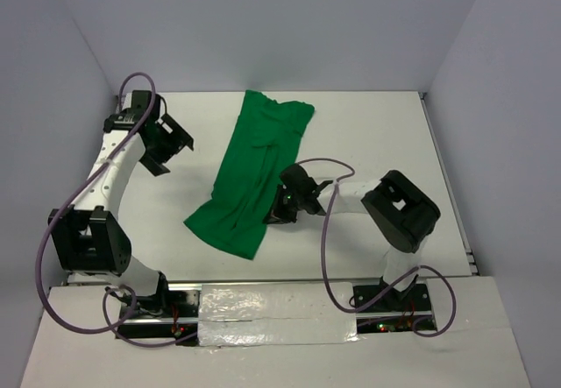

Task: Fold and stack the t-shirts
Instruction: Rotate the tshirt 90 degrees

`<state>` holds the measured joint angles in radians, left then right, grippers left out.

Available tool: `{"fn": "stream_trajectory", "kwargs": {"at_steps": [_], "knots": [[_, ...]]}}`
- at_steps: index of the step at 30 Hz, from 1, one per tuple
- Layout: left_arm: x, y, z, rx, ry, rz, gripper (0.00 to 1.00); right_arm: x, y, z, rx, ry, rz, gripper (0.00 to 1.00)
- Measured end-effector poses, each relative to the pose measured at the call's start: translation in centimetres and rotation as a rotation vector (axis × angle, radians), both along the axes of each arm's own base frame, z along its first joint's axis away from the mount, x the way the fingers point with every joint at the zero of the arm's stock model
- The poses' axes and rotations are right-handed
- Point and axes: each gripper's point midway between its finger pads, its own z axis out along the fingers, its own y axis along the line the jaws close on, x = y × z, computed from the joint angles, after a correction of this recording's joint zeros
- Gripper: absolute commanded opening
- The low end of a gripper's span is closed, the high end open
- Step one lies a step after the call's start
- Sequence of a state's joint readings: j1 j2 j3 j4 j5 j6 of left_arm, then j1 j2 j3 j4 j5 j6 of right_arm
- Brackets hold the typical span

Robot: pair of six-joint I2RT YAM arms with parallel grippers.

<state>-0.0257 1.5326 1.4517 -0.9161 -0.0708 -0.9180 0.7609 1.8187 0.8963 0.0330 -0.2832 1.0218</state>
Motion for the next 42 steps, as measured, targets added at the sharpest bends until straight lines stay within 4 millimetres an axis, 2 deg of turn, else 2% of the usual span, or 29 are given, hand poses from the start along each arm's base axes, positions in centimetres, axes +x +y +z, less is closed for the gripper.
{"fn": "stream_trajectory", "kwargs": {"at_steps": [3,6,7,8,10,11,13,16,19,25,27,30,37,38,41,42], "knots": [[-1.8,-1.1,-1.6,-0.008,0.028,-0.057,0.99,-0.3,-3.2,0.0,-0.052,-0.014,-0.023,0.0],[-4.6,-4.2,-3.4,-0.008,0.056,-0.178,0.99,-0.6,-7.1,-0.1,-0.121,-0.03,-0.04,0.05],[-5.6,-5.7,-4.1,-0.013,0.067,-0.23,0.99,-0.7,-8.2,-0.2,-0.145,-0.035,-0.047,0.1],[-6.7,-7.1,-5.0,-0.016,0.077,-0.284,0.99,-0.8,-9.1,-0.2,-0.166,-0.041,-0.047,0.25],[-9.4,-9.8,-7.0,-0.028,0.123,-0.386,0.99,-1.2,-10.4,-0.1,-0.197,-0.057,-0.036,0.43],[-10.7,-10.7,-8.1,-0.034,0.147,-0.422,0.99,-1.4,-10.8,0.1,-0.205,-0.064,-0.029,0.56],[-13.5,-11.8,-10.4,-0.035,0.212,-0.472,0.99,-1.7,-11.2,0.8,-0.206,-0.091,-0.01,0.62],[-16.8,-12.3,-12.6,-0.037,0.271,-0.499,0.96,-3.1,-12.4,0.9,-0.223,-0.094,0.007,0.63],[-18.5,-12.3,-13.7,-0.05,0.271,-0.494,0.9,-5.3,-13.5,0.9,-0.216,-0.075,0.013,0.62],[-20.8,-11.3,-16.5,-0.086,0.27,-0.422,0.83,-9.1,-13.8,1.1,-0.084,-0.026,-0.01,0.61],[-20.4,-11.5,-16.3,-0.103,0.238,-0.414,0.81,-10.1,-13.3,0.9,-0.033,0.016,-0.013,0.61],[-19.5,-12.2,-16.2,-0.132,0.188,-0.4,0.77,-10.5,-12.3,1.1,0.017,0.036,-0.005,0.61],[-17.8,-13.0,-16.3,-0.161,0.101,-0.378,0.57,-11.2,-9.2,1.0,0.102,0.079,0.059,0.58],[-17.7,-12.9,-16.3,-0.158,0.093,-0.374,0.53,-11.4,-8.8,1.0,0.104,0.083,0.073,0.56],[-17.6,-12.8,-16.6,-0.151,0.085,-0.365,0.26,-11.7,-8.1,0.8,0.098,0.089,0.095,0.43],[-17.6,-12.6,-16.8,-0.146,0.086,-0.362,0.02,-11.8,-8.1,0.6,0.093,0.093,0.096,0.33]]}}
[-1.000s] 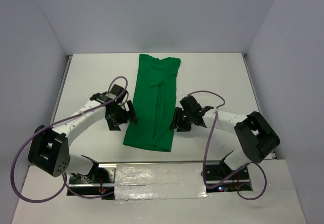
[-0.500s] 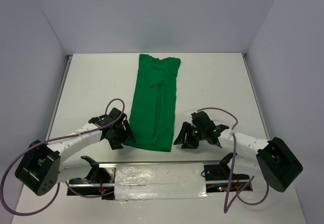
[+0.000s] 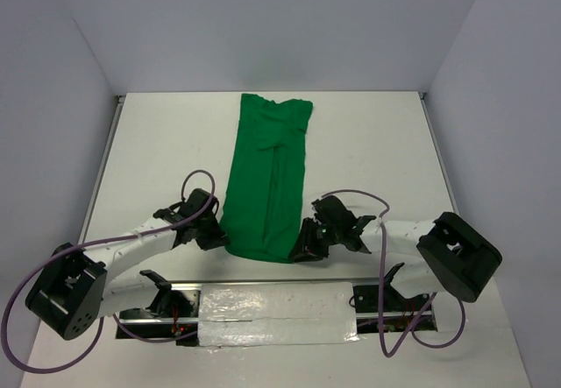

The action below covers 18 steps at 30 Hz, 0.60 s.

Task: Fold and stack the t-shirts
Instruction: Rotate the tshirt 90 degrees

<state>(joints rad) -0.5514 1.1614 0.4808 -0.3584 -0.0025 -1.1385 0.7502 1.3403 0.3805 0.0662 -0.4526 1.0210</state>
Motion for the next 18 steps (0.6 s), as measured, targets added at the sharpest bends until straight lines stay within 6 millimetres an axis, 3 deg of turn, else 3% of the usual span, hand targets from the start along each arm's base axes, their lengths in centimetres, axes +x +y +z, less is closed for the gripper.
{"fn": "stream_trajectory", "kwargs": {"at_steps": [2,3,5,9,18], "knots": [[0.0,0.0,0.0,0.001,-0.003,0.002,0.0,0.0,-0.2,-0.4,-0.021,0.0,-0.009,0.22],[0.0,0.0,0.0,0.001,-0.004,-0.002,0.0,0.0,-0.4,-0.6,-0.034,0.003,-0.017,0.09],[-0.1,0.0,0.0,0.0,-0.001,-0.007,0.0,0.1,-0.8,-0.9,-0.057,0.001,-0.03,0.0],[-0.9,0.0,0.0,0.001,0.021,-0.025,0.0,0.2,-1.2,-1.0,-0.082,-0.002,-0.049,0.0],[-5.6,-0.5,0.0,0.005,0.129,-0.123,0.0,-0.2,-2.3,0.2,-0.108,-0.05,-0.045,0.0]]}}
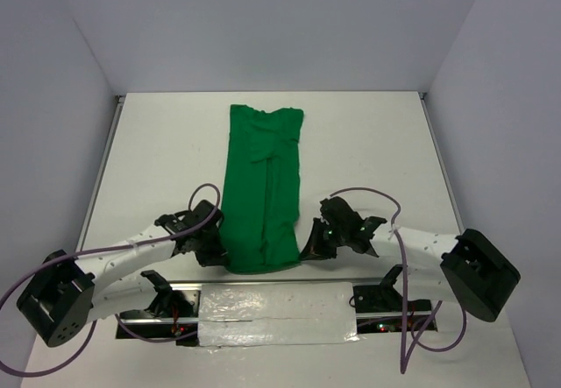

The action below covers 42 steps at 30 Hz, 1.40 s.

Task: Fold and stack the t-shirts
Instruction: Rotate the tshirt 90 degrees, then grab the bottom of the folded rectangular tshirt with both arms

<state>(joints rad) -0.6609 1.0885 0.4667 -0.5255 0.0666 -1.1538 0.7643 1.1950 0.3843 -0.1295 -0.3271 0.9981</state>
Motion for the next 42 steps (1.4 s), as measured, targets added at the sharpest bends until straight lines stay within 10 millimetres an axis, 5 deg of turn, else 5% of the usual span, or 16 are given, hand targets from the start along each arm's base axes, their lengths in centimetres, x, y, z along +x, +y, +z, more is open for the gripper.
{"fn": "stream_trajectory", "kwargs": {"at_steps": [1,5,9,20,25,29,36,42], "knots": [[-0.6,-0.2,0.0,0.004,0.01,-0.018,0.0,0.0,-0.1,0.2,-0.002,-0.004,0.002,0.0],[-1.6,-0.4,0.0,0.024,0.044,-0.036,0.0,-0.6,-0.2,0.7,-0.005,-0.016,0.035,0.59],[-1.7,-0.4,-0.1,0.037,0.057,-0.041,0.0,-1.4,-0.3,0.7,-0.018,-0.009,0.077,0.68],[-1.8,-0.4,-0.1,0.044,0.06,-0.04,0.0,-3.1,2.0,-0.2,0.039,0.076,0.156,0.48],[-2.0,-0.3,-0.1,0.048,0.067,-0.028,0.0,-3.6,2.1,-1.1,0.011,0.095,0.168,0.01],[-1.9,-0.2,0.2,0.052,0.063,-0.025,0.0,-3.1,1.4,-1.2,-0.029,0.076,0.129,0.0],[-0.5,-1.3,3.2,0.029,0.018,-0.021,0.0,-1.2,1.6,1.4,-0.056,-0.017,0.094,0.0],[4.3,-3.1,8.2,0.032,-0.102,0.023,0.0,3.3,3.3,6.3,-0.081,-0.177,0.063,0.0]]}}
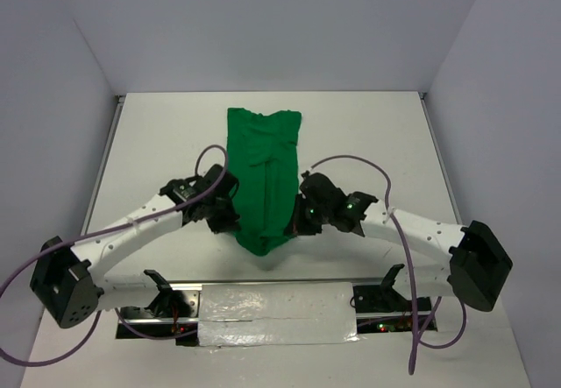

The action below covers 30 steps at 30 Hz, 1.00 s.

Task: Fold and stack the t-shirts
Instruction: Grab the bottom of the folded rectangular tshirt with both arms, then fold the folded rectangular tshirt in 1/3 of the way

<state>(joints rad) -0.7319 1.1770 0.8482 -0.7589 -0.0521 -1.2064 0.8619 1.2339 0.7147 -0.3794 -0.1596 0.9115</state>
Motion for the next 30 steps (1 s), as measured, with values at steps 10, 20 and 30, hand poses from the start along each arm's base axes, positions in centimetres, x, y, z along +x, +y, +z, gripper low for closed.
{"fn": "stream_trajectory", "kwargs": {"at_steps": [10,20,30], "knots": [[11.8,-1.0,3.7,0.043,-0.131,0.102,0.0,9.6,-0.3,3.2,-0.051,-0.138,-0.112,0.0],[16.9,0.5,1.7,0.055,-0.117,0.152,0.0,16.2,-1.4,2.1,-0.104,-0.14,-0.168,0.0],[22.1,0.6,1.1,0.054,-0.127,0.175,0.0,20.7,-0.2,0.7,-0.118,-0.124,-0.172,0.0]]}}
